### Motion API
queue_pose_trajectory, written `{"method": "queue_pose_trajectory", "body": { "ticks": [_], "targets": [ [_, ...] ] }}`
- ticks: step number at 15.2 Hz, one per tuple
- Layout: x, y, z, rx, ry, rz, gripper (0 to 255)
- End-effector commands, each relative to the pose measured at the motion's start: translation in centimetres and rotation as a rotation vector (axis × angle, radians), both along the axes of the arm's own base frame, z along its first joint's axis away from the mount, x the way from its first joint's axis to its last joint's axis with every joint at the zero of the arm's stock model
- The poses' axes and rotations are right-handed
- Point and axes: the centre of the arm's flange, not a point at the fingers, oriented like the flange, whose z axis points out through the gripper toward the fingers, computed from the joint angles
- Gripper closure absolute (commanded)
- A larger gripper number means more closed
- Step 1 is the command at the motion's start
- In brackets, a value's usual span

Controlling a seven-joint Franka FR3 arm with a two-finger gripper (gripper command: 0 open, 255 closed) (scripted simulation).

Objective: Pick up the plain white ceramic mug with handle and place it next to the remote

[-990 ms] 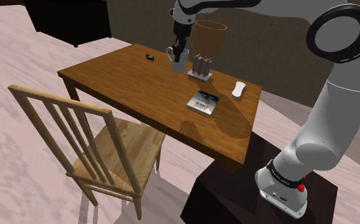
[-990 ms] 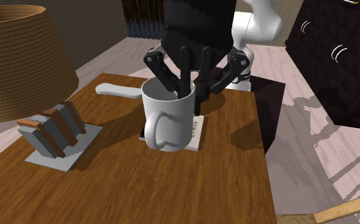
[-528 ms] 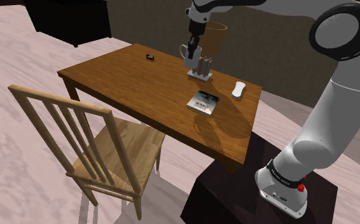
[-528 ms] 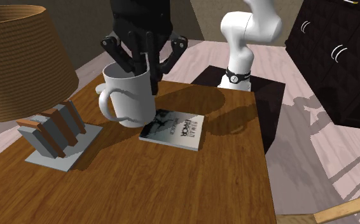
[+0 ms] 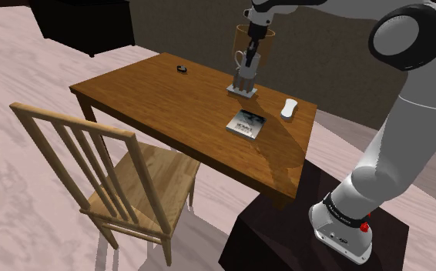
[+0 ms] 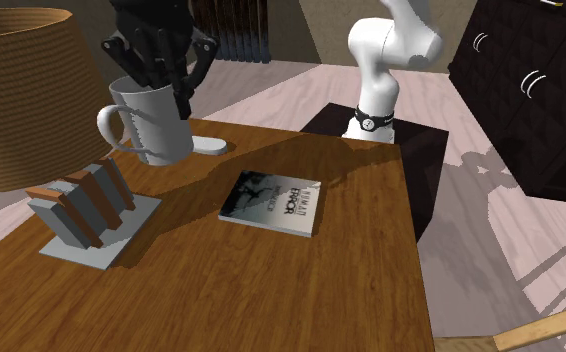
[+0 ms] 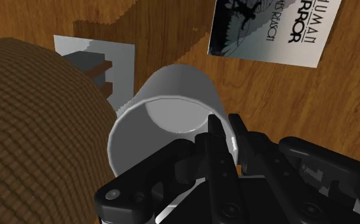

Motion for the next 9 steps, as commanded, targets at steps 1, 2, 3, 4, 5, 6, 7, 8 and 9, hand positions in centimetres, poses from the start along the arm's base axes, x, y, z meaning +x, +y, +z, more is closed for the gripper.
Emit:
{"method": "queue_pose_trajectory", "body": {
  "ticks": [1, 2, 3, 4, 5, 6, 7, 8, 9],
  "targets": [
    [-0.5, -2.8, -0.3, 0.000, 0.000, 0.001, 255],
    [-0.6, -4.1, -0.3, 0.000, 0.000, 0.001, 255],
    [-0.7, -5.4, -0.3, 0.000, 0.000, 0.001, 255],
    [-0.9, -6.7, -0.3, 0.000, 0.000, 0.001, 255],
    [-1.0, -8.0, -0.3, 0.000, 0.000, 0.001, 255],
    [-1.2, -9.4, -0.3, 0.000, 0.000, 0.001, 255],
    [-1.3, -10.7, -0.3, 0.000, 0.000, 0.001, 255],
    [-1.5, -12.0, -0.3, 0.000, 0.000, 0.001, 255],
    [-1.6, -13.3, -0.3, 0.000, 0.000, 0.001, 255]
  ]
}}
